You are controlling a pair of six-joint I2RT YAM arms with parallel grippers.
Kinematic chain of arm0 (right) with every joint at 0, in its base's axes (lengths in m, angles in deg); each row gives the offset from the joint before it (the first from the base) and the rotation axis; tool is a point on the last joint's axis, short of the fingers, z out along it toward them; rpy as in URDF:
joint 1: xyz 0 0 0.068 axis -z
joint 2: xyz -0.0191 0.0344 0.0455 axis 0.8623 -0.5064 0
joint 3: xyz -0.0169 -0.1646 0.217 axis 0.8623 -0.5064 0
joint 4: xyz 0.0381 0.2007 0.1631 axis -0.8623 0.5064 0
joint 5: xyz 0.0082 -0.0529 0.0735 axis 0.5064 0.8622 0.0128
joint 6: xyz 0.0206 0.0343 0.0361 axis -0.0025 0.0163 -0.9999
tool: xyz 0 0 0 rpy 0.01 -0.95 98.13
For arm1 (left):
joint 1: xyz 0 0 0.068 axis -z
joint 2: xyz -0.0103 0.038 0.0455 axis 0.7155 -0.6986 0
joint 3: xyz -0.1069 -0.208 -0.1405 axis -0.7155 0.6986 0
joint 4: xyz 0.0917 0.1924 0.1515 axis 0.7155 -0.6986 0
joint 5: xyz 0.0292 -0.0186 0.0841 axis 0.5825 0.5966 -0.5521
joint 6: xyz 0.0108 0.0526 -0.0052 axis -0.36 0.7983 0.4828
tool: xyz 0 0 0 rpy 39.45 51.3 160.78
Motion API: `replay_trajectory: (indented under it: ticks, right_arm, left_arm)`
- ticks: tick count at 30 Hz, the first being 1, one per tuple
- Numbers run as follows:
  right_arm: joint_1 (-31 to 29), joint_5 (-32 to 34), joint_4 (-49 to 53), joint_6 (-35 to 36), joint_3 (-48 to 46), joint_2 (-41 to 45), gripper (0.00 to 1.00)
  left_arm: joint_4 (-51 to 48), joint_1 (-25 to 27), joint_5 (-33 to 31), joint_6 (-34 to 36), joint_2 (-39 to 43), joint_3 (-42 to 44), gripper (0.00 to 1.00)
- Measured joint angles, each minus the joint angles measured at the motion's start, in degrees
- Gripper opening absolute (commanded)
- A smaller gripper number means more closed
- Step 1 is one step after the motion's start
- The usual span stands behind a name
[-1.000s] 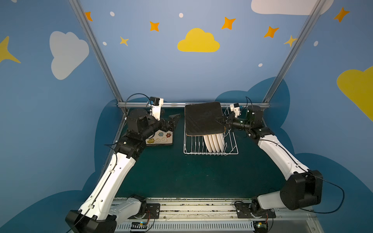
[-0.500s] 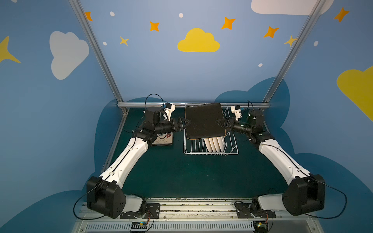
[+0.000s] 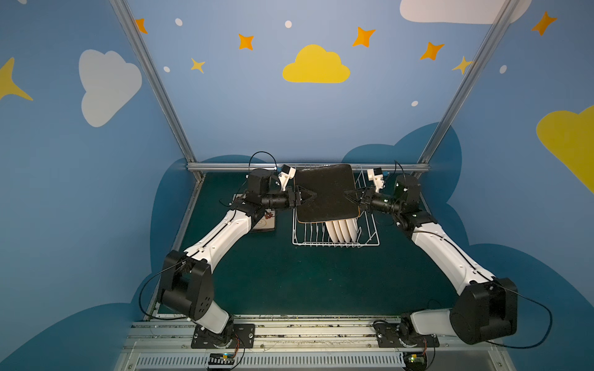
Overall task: Unload the plates from the dish rack
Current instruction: 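Hold the dark square plate flat above the rack with both grippers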
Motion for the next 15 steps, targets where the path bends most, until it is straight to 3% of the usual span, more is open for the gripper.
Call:
replay_trajectory:
  ticks: [9, 15]
  right_arm:
    - [0.0, -0.9, -2.8, -0.3, -0.8, 0.2, 0.00]
    - [0.6, -1.8, -3.7, 0.4, -0.9, 0.3, 0.00]
  left_arm:
    - [0.8, 0.3, 0.6, -0.5, -0.1, -0.6, 0.33]
    - [1.0, -0.2, 1.5, -2.5, -0.1, -0.8, 0.04]
